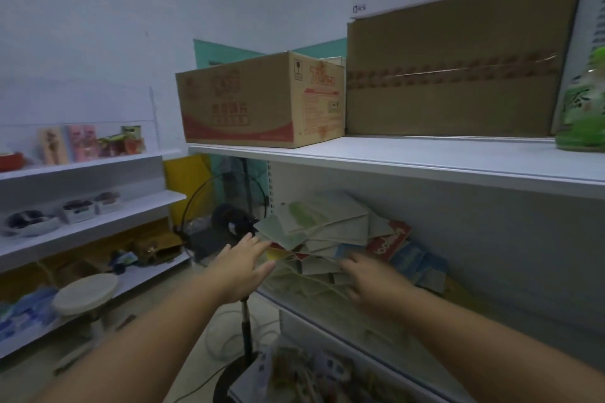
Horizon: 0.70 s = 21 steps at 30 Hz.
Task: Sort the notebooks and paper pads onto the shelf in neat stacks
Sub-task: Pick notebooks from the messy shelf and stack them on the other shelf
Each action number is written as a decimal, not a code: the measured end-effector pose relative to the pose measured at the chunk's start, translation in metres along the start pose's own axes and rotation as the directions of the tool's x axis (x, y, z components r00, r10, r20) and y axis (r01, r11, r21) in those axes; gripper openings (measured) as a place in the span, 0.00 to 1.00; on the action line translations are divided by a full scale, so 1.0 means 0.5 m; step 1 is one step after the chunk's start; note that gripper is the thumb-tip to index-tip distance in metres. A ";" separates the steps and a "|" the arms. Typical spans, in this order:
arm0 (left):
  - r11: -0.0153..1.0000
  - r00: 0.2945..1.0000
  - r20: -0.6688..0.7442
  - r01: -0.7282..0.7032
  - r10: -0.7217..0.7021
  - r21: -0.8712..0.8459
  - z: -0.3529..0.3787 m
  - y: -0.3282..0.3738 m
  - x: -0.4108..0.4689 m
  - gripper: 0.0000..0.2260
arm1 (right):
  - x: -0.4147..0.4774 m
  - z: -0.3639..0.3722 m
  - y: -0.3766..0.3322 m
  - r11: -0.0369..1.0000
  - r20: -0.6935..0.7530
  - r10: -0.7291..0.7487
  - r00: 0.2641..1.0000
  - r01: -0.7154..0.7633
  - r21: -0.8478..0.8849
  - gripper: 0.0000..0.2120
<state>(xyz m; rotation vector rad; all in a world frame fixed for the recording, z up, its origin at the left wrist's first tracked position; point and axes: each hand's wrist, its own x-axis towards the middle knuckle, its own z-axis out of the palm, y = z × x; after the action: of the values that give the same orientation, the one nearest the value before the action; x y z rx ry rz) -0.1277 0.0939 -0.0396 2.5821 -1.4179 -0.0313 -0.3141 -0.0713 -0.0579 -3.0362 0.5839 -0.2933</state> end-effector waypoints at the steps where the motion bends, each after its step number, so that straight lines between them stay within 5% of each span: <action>1: 1.000 1.000 0.005 -0.016 0.016 -0.027 0.003 -0.008 0.021 0.26 | 0.026 0.000 -0.004 1.000 -0.027 -0.007 1.000 0.007 0.000 0.20; 6: 0.994 0.998 -0.019 -0.063 0.062 -0.091 0.000 -0.045 0.101 0.26 | 0.185 0.002 -0.027 0.996 -0.161 0.075 0.984 -0.065 0.068 0.19; 10: 0.993 0.996 0.009 -0.086 0.087 -0.079 -0.008 -0.094 0.136 0.26 | 0.312 0.025 -0.075 0.968 -0.100 0.224 0.969 -0.210 0.137 0.31; 13: 0.984 0.994 -0.052 -0.101 0.095 -0.147 -0.025 -0.140 0.172 0.24 | 0.358 0.048 -0.102 0.961 -0.087 0.278 0.957 -0.276 0.027 0.36; 18: 0.947 0.991 -0.110 -0.103 0.072 -0.305 -0.032 -0.189 0.269 0.19 | 0.379 0.038 -0.091 0.957 -0.042 0.287 0.957 -0.289 -0.033 0.30; 21: 0.922 0.974 -0.172 -0.196 0.145 -0.334 -0.021 -0.221 0.338 0.16 | 0.384 0.029 -0.097 0.949 -0.065 0.310 0.948 -0.313 -0.040 0.16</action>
<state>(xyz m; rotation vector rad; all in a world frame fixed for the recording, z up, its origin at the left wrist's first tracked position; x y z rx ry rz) 0.0569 0.0115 -0.0367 2.1240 -1.4315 -0.0642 -0.1189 -0.0974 -0.0347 -2.9241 1.0746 -0.3568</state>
